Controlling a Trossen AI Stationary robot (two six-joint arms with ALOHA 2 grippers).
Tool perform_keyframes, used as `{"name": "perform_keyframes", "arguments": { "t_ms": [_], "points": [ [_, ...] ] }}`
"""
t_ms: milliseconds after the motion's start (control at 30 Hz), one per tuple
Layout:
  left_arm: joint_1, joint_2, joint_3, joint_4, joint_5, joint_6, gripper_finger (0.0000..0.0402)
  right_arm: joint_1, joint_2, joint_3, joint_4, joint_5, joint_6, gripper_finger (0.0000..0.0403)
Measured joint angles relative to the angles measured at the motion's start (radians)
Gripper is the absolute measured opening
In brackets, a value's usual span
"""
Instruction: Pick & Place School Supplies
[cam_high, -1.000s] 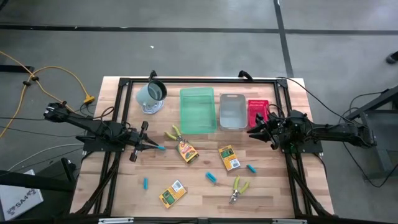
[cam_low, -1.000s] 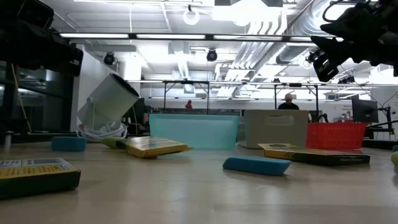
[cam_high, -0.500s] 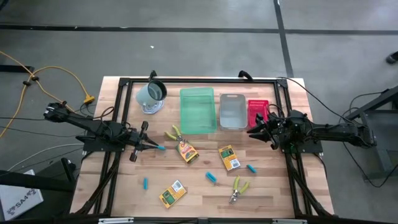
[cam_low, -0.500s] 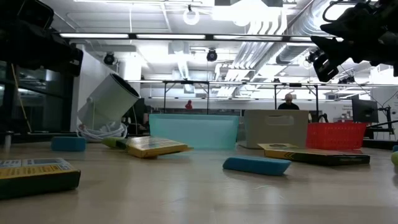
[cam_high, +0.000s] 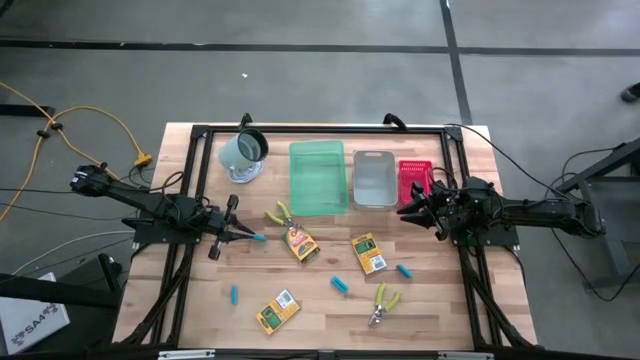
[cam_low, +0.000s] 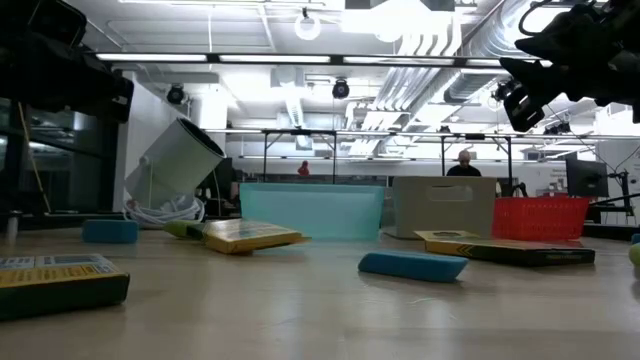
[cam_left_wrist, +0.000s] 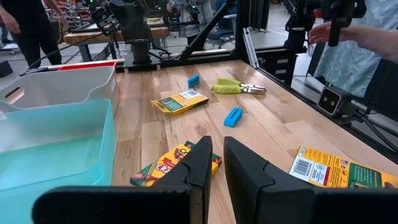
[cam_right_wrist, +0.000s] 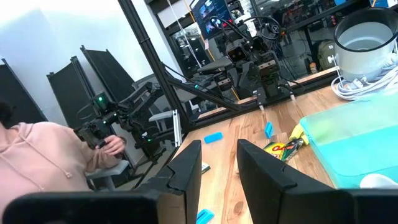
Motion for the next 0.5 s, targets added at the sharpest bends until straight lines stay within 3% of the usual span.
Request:
{"name": "perform_keyframes", "arguments": {
  "t_ms": [500],
  "points": [
    [0.0, 0.0, 0.0, 0.0, 0.0, -0.096, 0.0036, 0.0, 0.0, 0.0, 0.0, 0.0, 0.0, 0.0094]
  ]
}}
